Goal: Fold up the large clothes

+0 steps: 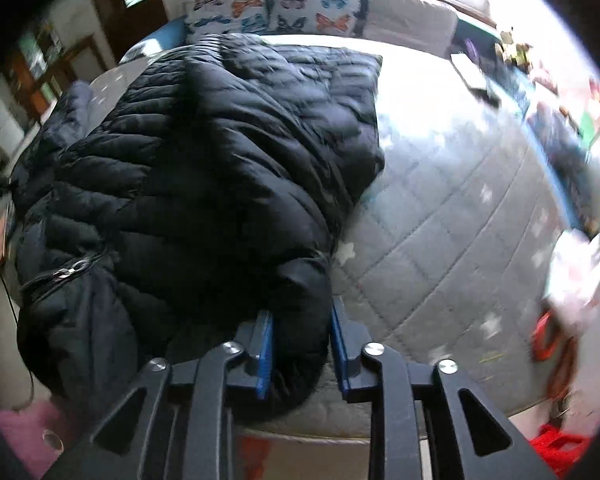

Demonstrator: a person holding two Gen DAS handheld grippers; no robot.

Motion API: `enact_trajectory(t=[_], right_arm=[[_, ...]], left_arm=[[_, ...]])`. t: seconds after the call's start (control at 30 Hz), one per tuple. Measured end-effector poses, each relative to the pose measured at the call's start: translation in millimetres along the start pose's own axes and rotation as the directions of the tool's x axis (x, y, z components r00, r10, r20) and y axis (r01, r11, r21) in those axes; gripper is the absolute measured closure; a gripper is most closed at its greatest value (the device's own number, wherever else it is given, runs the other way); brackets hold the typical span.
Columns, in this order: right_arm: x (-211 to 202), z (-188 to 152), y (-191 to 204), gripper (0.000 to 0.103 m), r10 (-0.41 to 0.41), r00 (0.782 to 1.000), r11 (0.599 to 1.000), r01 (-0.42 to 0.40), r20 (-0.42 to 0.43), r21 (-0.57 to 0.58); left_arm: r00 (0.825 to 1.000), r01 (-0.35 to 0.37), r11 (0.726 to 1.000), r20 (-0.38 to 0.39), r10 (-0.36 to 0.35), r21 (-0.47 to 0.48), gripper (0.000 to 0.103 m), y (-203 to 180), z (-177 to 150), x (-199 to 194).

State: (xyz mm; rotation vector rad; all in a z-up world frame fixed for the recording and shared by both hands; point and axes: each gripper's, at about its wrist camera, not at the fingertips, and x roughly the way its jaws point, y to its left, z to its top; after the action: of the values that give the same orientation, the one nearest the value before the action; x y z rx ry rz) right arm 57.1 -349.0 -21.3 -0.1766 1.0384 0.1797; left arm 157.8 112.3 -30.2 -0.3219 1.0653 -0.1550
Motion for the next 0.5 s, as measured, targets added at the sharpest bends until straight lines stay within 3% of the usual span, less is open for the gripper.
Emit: enact_trajectory(t=[0.03, 0.1, 0.2, 0.37, 0.4, 0.5], right_arm=[[-10, 6, 5, 0.044, -0.01, 1.0, 0.999, 0.011, 0.01, -0.04], [-28, 14, 10, 0.032, -0.031, 0.998, 0.995, 0.036, 0.05, -0.098], [-38, 35, 24, 0.032, -0.043, 0.995, 0.984, 0.058, 0.094, -0.17], [-22, 86, 66, 0.032, -0.076, 0.987, 0.95, 0.115, 0.142, -0.291], [-16, 95, 77, 0.032, -0.082, 0.986, 0.938, 0.127, 0.148, -0.321], [9, 125, 104, 0.032, -0.123, 0.977, 0.905, 0.183, 0.174, -0.385]], left_arm=[[1.0, -0.011, 1.0, -0.011, 0.011, 0.01, 0.077, -1, 0, -3], [1.0, -0.012, 1.0, -0.027, 0.012, 0.021, 0.076, 0, -1, -10], [0.999, 0.012, 1.0, -0.045, -0.011, 0.014, 0.076, 17, 2, -20], [1.0, 0.013, 0.999, 0.006, -0.014, 0.041, 0.074, 25, -6, -60], [1.0, 0.012, 0.999, 0.018, -0.013, 0.047, 0.07, 26, -7, -68], [0.999, -0.002, 0.998, 0.051, -0.001, 0.058, 0.048, 28, -6, -82]])
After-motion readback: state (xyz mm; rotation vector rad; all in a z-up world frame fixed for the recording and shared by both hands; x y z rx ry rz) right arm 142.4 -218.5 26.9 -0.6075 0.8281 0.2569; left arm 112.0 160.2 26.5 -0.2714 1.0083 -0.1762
